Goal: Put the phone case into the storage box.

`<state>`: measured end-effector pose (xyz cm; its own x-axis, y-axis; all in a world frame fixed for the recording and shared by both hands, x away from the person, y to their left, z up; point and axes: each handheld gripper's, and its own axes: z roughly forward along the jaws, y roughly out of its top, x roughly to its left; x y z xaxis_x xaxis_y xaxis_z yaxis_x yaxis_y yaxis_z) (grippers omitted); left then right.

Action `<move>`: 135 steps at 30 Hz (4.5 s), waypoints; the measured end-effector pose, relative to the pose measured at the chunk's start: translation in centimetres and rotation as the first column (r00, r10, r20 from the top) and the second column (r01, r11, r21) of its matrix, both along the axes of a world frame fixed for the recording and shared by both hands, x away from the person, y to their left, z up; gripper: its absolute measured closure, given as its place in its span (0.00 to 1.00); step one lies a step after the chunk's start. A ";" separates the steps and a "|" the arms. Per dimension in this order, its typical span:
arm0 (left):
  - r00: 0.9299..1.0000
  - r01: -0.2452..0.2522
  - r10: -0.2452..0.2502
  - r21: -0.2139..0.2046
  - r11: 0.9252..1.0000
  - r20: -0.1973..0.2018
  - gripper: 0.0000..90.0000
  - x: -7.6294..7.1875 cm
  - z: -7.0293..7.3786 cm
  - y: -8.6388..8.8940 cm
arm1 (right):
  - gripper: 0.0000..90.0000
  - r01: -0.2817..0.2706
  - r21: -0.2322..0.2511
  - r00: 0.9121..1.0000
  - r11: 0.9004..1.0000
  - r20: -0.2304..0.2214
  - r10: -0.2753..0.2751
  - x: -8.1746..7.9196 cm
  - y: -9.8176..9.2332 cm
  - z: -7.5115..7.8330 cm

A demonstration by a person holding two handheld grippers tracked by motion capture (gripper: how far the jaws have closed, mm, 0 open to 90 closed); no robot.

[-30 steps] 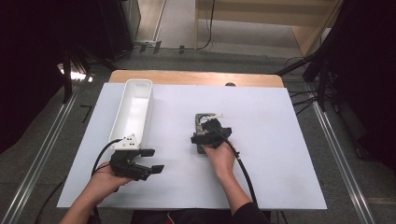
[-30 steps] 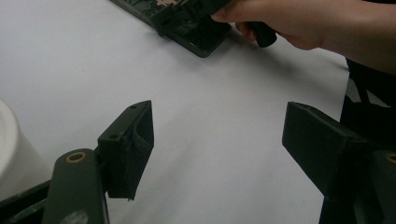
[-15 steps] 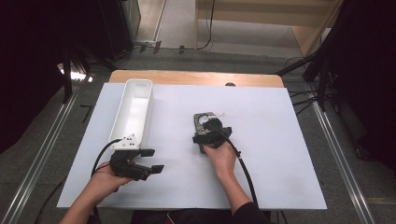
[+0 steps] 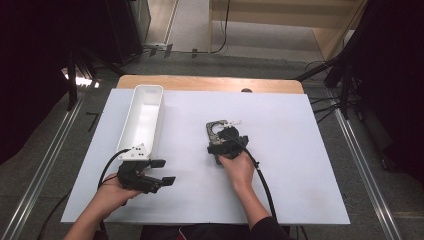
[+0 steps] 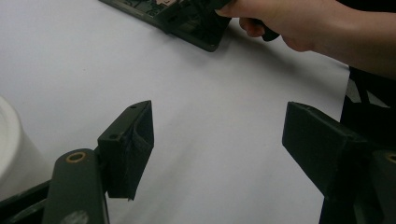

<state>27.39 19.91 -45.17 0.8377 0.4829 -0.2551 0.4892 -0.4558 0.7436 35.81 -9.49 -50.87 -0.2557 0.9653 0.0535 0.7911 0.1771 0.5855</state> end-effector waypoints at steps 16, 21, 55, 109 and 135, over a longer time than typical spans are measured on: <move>1.000 -0.004 0.004 -0.002 1.000 -0.003 0.28 0.0 0.0 0.0 | 0.11 -0.009 0.125 0.998 0.992 -0.061 0.017 0.6 -1.9 1.4; 1.000 -0.004 0.004 0.000 1.000 -0.004 0.28 0.0 0.0 -0.1 | 0.11 -0.023 0.159 0.995 0.987 -0.088 0.037 0.6 -2.6 2.0; 0.998 -0.007 0.004 -0.051 0.999 -0.064 0.28 0.1 0.5 -1.0 | 0.11 -0.147 0.356 0.976 0.923 -0.101 0.194 -1.3 -6.7 5.9; 0.995 -0.050 0.047 -0.040 0.998 -0.086 0.28 5.1 1.9 -7.9 | 0.11 -0.251 0.393 0.962 0.885 0.002 0.272 -4.6 -8.4 6.2; 0.986 -0.113 0.106 -0.043 0.993 -0.129 0.28 7.4 2.4 -9.6 | 0.11 -0.241 0.393 0.967 0.888 0.019 0.254 -4.7 -8.2 5.8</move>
<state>34.83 10.27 -42.80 0.7400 0.5537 -0.3819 0.6256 -0.3578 0.6933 31.09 -17.64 -45.09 -0.4752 0.7712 0.4236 0.7711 0.1332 0.6226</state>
